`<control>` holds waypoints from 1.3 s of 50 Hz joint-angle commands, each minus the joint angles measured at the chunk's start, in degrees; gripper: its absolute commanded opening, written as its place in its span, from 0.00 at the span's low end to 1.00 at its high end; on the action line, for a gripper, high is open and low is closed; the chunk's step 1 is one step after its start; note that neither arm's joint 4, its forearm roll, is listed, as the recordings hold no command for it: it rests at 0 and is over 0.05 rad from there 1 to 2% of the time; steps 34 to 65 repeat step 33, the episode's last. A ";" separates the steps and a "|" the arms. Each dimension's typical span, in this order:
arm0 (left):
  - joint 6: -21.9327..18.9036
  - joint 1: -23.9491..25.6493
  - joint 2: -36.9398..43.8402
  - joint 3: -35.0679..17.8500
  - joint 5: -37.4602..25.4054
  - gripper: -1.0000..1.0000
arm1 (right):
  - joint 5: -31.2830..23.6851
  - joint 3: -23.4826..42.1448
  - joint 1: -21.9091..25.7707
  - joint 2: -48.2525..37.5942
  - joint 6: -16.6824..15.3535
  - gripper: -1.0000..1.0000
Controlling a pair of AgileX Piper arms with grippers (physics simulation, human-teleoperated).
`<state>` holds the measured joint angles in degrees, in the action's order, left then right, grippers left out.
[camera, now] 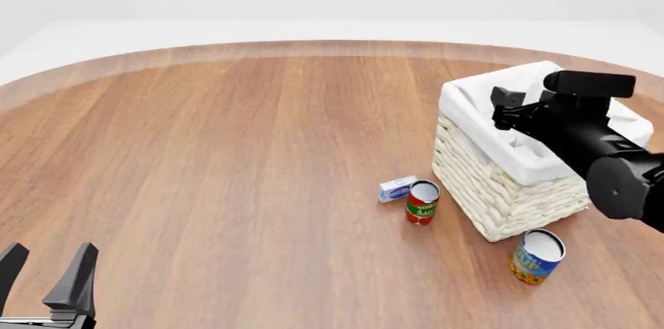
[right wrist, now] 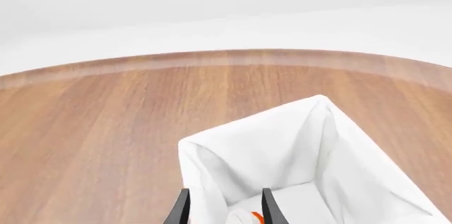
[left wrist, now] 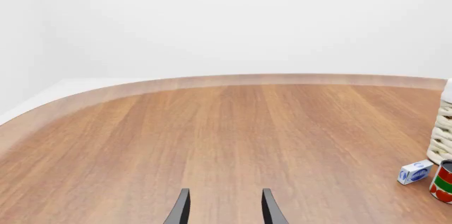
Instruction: Pick up the ketchup, and put it in the basket.
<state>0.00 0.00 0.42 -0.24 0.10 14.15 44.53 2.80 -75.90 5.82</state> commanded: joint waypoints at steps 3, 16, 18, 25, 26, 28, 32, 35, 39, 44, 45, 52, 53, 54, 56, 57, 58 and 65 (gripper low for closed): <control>0.00 0.00 0.00 0.00 0.00 1.00 | 1.86 -2.67 3.88 5.27 0.62 1.00; 0.00 0.00 0.00 0.00 0.00 1.00 | 5.58 -10.36 7.61 17.04 -0.68 1.00; 0.00 0.00 0.00 0.00 0.00 1.00 | 7.12 -14.66 10.91 23.26 -3.02 1.00; 0.00 0.00 0.00 0.00 0.00 1.00 | 14.48 -32.78 19.98 39.20 -12.60 1.00; 0.00 0.00 0.00 0.00 0.00 1.00 | 17.10 -38.24 21.35 39.69 -15.50 1.00; 0.00 0.00 0.00 0.00 0.00 1.00 | 22.76 -44.49 24.79 36.45 -19.62 1.00; 0.00 0.00 0.00 0.00 0.00 1.00 | -9.61 -44.52 24.06 64.65 -25.27 1.00; 0.00 0.00 0.00 0.00 0.00 1.00 | -21.22 -44.53 24.26 75.73 -26.13 1.00; 0.00 0.00 0.00 0.00 0.00 1.00 | -21.22 -44.53 24.26 75.73 -26.13 1.00; 0.00 0.00 0.00 0.00 0.00 1.00 | -21.22 -44.53 24.26 75.73 -26.13 1.00; 0.00 0.00 0.00 0.00 0.00 1.00 | -21.22 -44.53 24.26 75.73 -26.13 1.00; 0.00 0.00 0.00 0.00 0.00 1.00 | -21.22 -44.53 24.26 75.73 -26.13 1.00; 0.00 0.00 0.00 0.00 0.00 1.00 | -21.22 -44.53 24.26 75.73 -26.13 1.00; 0.00 0.00 0.00 0.00 0.00 1.00 | -21.22 -44.53 24.26 75.73 -26.13 1.00; 0.00 0.00 0.00 0.00 0.00 1.00 | -21.22 -44.53 24.26 75.73 -26.13 1.00; 0.00 0.00 0.00 0.00 0.00 1.00 | -21.22 -44.53 24.26 75.73 -26.13 1.00; 0.00 0.00 0.00 0.00 0.00 1.00 | -21.22 -44.53 24.26 75.73 -26.13 1.00; 0.00 0.00 0.00 0.00 0.00 1.00 | -21.22 -44.53 24.26 75.73 -26.13 1.00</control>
